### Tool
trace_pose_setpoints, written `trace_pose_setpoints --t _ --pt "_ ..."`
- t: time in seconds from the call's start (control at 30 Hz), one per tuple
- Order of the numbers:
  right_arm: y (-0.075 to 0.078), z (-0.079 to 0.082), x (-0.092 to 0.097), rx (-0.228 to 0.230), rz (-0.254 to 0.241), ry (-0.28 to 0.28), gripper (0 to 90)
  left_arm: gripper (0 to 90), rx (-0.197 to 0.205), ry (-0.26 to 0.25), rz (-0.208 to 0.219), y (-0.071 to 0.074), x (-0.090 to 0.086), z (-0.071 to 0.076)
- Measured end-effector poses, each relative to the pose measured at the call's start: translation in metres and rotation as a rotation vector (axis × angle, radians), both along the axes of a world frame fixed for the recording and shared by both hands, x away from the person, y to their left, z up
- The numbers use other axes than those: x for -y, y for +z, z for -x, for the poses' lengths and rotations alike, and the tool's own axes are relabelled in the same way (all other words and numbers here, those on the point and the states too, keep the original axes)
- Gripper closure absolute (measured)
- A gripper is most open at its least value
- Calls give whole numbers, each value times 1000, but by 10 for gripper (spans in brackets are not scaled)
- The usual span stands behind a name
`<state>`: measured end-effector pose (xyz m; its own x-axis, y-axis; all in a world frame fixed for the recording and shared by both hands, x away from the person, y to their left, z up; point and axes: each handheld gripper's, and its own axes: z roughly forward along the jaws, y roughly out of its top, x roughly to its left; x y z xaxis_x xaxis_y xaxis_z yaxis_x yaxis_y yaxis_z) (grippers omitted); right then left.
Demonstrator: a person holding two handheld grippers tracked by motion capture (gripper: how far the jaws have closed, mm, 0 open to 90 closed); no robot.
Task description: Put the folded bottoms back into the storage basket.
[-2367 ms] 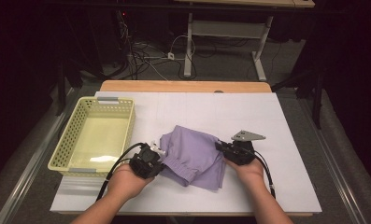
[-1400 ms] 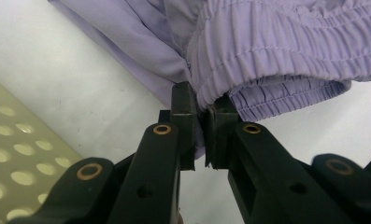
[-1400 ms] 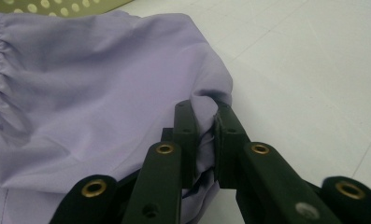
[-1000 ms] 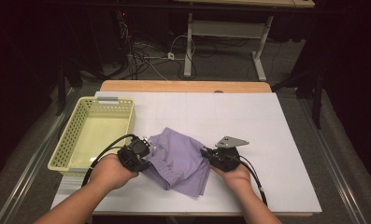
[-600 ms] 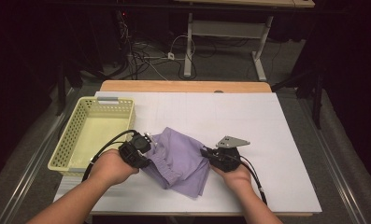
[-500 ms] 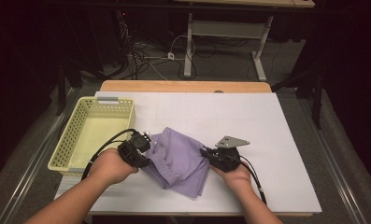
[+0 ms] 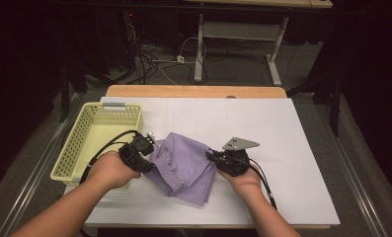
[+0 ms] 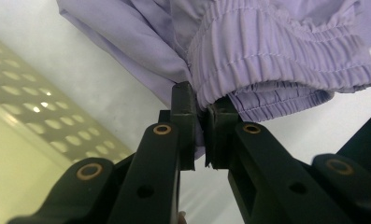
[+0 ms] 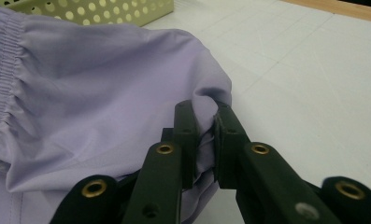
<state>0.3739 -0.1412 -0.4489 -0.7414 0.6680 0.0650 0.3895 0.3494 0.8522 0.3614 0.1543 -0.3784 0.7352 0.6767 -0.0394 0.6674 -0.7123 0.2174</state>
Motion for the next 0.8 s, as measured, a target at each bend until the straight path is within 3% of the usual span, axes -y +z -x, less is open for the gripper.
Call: trace_pose_setpoints --t 0.53,0.8 --pt "0 -15 -9 -16 -18 -20 830 824 -8 18 -29 8 -6 -9" --pt "4 -16 -15 2 -8 -14 829 824 -9 23 -41 15 -10 -11"
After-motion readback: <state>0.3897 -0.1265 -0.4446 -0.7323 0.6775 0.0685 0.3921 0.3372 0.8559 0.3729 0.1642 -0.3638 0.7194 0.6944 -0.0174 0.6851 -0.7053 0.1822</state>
